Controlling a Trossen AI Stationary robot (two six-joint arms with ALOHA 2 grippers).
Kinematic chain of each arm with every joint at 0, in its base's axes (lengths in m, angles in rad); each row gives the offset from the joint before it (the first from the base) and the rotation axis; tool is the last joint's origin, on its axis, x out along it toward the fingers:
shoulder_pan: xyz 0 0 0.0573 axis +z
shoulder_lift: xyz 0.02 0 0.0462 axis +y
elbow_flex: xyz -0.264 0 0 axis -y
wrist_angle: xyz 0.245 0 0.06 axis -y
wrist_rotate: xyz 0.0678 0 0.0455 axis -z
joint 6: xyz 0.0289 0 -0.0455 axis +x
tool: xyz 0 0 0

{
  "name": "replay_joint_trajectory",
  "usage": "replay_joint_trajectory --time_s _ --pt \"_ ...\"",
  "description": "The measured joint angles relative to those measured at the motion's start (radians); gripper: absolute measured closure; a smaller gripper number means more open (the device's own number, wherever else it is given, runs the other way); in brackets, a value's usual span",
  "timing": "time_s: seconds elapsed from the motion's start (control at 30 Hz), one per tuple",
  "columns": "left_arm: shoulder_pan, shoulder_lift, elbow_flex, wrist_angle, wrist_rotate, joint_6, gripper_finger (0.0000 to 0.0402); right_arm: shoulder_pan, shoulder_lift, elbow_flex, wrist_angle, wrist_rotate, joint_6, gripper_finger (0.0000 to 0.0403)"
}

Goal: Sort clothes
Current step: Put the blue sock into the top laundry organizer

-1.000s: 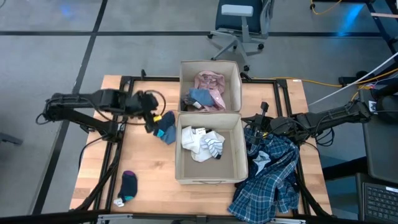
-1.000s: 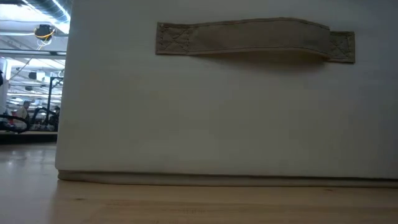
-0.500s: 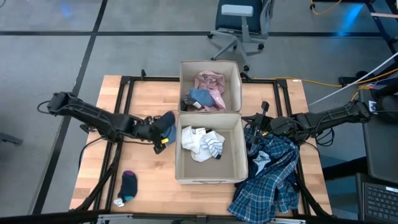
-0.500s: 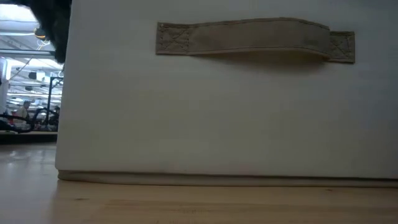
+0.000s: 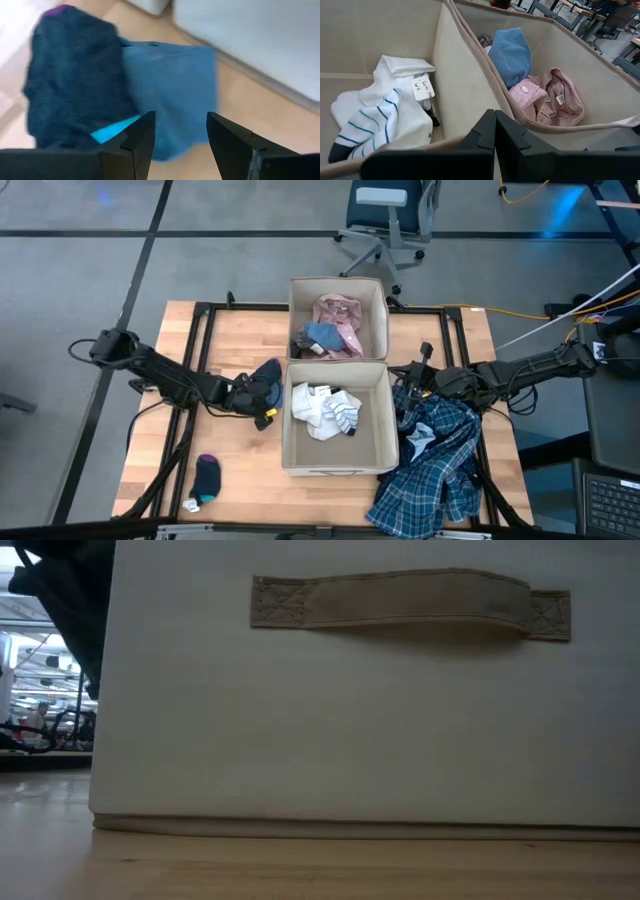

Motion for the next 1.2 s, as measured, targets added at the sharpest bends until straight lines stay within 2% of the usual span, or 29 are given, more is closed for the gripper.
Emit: replay_joint_trajectory --time_s 0.4,0.5,0.67,0.73,0.87,0.97,1.13,1.2 --pt "-0.001 0.195 0.007 0.019 -0.052 -0.013 0.0246 0.000 0.000 0.000 0.009 0.000 -0.003 0.0395" --pt "-0.001 0.204 0.008 0.021 -0.049 -0.012 0.0282 0.000 0.000 0.000 0.009 0.000 -0.003 0.0395" --pt "-0.003 0.196 0.005 0.012 -0.047 0.017 0.0381 0.000 0.000 0.000 0.009 0.000 -0.003 0.0395" --pt "-0.010 0.187 0.003 0.005 -0.053 0.020 0.0391 0.000 0.000 0.000 0.009 0.000 -0.003 0.0395" --pt "-0.021 0.122 -0.003 -0.026 -0.042 0.027 0.0386 0.000 0.000 0.000 0.008 0.000 -0.003 0.0395" --pt "-0.030 0.028 -0.005 -0.027 -0.013 0.052 0.0396 0.000 0.000 0.000 0.008 0.000 -0.003 0.0395" --pt "-0.028 -0.172 -0.002 -0.024 0.185 0.116 0.0388 0.000 0.000 0.000 0.007 0.000 -0.004 0.0395" --pt "-0.028 -0.265 -0.001 -0.023 0.219 0.130 0.0385 0.000 0.000 0.000 0.007 0.000 -0.004 0.0395"
